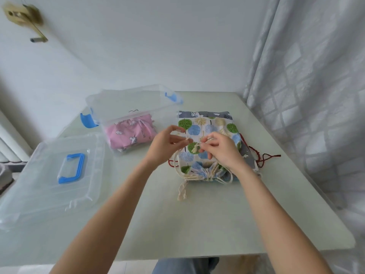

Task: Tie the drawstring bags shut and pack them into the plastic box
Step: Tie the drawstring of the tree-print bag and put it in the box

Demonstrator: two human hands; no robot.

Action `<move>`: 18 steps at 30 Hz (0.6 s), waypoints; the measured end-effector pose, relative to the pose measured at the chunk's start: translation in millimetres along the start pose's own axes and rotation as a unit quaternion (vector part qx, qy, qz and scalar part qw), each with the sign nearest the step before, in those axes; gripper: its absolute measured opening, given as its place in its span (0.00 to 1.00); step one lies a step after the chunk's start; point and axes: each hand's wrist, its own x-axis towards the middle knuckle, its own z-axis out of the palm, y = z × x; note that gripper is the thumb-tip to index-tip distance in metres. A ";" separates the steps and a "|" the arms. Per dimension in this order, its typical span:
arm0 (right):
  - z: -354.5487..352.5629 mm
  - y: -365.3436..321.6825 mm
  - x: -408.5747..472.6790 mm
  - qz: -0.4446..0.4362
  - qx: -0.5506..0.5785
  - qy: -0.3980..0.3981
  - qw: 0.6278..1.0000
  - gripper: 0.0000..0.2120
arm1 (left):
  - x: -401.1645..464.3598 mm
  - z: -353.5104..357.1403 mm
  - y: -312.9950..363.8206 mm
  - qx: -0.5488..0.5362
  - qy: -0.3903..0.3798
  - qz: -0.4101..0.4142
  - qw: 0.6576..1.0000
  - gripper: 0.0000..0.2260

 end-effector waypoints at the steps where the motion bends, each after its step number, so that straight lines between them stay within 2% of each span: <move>1: 4.4 -0.9 1.3 0.000 0.031 -0.005 1.000 0.05 | 4.9 2.9 3.2 -0.008 0.000 0.002 1.000 0.10; 5: 15.8 -4.5 -0.4 0.016 0.141 -0.036 0.989 0.06 | 17.9 13.0 12.1 -0.091 -0.005 -0.001 0.996 0.06; 8: 21.2 -6.3 0.4 0.014 0.171 -0.011 0.985 0.05 | 22.7 15.7 15.0 -0.124 -0.009 0.005 0.992 0.08; 13: 20.3 2.4 3.6 0.031 0.189 0.017 0.981 0.02 | 25.5 13.2 9.9 -0.055 0.018 0.007 0.998 0.09; 16: 13.0 6.6 5.7 0.034 0.185 0.005 0.982 0.02 | 19.1 8.2 1.4 -0.007 -0.069 -0.040 0.997 0.11; 18: 8.2 7.0 6.8 0.035 0.179 -0.001 0.983 0.02 | 14.6 8.5 -4.1 0.031 -0.119 -0.043 0.991 0.11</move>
